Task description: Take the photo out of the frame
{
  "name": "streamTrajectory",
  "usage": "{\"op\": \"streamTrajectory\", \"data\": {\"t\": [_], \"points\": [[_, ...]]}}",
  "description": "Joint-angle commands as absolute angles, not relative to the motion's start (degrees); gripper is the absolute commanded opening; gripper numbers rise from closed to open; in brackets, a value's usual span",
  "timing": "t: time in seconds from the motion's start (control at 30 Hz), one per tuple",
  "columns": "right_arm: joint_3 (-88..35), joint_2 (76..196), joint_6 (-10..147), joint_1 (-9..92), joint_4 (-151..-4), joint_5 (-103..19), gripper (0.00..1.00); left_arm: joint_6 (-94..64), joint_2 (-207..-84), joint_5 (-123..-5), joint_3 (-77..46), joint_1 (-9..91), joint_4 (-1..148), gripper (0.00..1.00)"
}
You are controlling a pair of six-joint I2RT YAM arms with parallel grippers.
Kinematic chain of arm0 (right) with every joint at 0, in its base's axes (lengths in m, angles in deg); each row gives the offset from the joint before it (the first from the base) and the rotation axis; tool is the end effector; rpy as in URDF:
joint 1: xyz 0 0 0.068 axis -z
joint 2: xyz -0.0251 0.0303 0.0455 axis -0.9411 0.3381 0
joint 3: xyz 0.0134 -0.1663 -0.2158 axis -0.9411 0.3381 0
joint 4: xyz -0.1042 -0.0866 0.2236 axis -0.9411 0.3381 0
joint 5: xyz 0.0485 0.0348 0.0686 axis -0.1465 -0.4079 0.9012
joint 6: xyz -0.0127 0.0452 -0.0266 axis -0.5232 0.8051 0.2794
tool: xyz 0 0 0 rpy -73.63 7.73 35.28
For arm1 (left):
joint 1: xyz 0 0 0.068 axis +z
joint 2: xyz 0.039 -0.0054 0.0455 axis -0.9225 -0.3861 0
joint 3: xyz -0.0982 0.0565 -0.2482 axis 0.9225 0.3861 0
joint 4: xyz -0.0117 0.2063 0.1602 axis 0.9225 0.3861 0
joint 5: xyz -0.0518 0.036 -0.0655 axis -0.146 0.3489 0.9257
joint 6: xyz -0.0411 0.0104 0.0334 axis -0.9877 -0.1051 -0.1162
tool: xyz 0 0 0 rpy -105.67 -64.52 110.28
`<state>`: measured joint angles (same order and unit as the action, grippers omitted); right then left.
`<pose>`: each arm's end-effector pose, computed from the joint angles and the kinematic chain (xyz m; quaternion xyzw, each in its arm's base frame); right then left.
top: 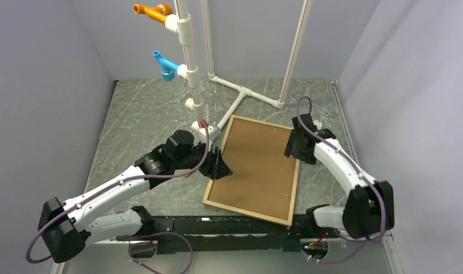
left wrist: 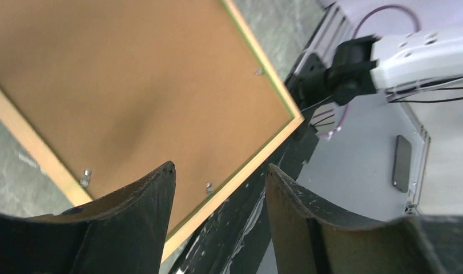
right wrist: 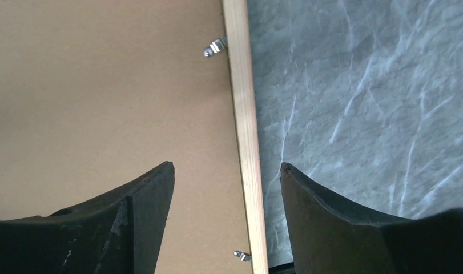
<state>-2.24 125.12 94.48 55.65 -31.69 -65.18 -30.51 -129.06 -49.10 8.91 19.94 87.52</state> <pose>0.2221 0.0480 0.2400 0.1805 0.9520 -0.0348 0.2448 0.1485 -0.1816 0.3090 0.2518 0.7864 -0.4587 0.3283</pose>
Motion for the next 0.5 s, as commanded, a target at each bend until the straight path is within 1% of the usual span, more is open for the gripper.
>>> {"op": "streamTrajectory", "data": {"t": [0.0, 0.1, 0.2, 0.23, 0.27, 0.33, 0.4, 0.47], "points": [[-2.2, 130.4, 97.4, 60.6, -34.6, -62.0, 0.68, -31.5, -126.4, -51.7, 13.6, 20.4, 87.4, 0.63], [1.0, 130.5, 97.9, 63.5, -39.6, -56.2, 0.64, -32.6, -124.6, -52.5, 16.7, 20.4, 86.8, 0.64], [3.6, 129.7, 98.2, 65.6, -43.6, -55.1, 0.62, -34.0, -122.8, -55.0, 20.1, 20.4, 86.1, 0.64], [4.5, 129.5, 98.2, 66.5, -44.8, -54.0, 0.60, -34.7, -122.2, -56.5, 21.5, 20.4, 85.7, 0.64], [5.4, 129.4, 98.1, 67.6, -46.4, -52.2, 0.56, -35.7, -121.5, -58.2, 22.7, 20.4, 85.6, 0.64], [7.8, 129.2, 98.0, 69.5, -49.5, -48.1, 0.50, -37.2, -120.3, -62.1, 25.3, 20.4, 85.4, 0.70], [9.2, 129.7, 98.0, 70.0, -51.0, -46.9, 0.48, -38.4, -119.0, -65.0, 28.2, 20.5, 84.3, 0.78], [9.7, 130.4, 97.4, 70.0, -51.6, -47.6, 0.44, -39.2, -118.2, -66.6, 29.9, 20.7, 83.3, 0.80]]}}
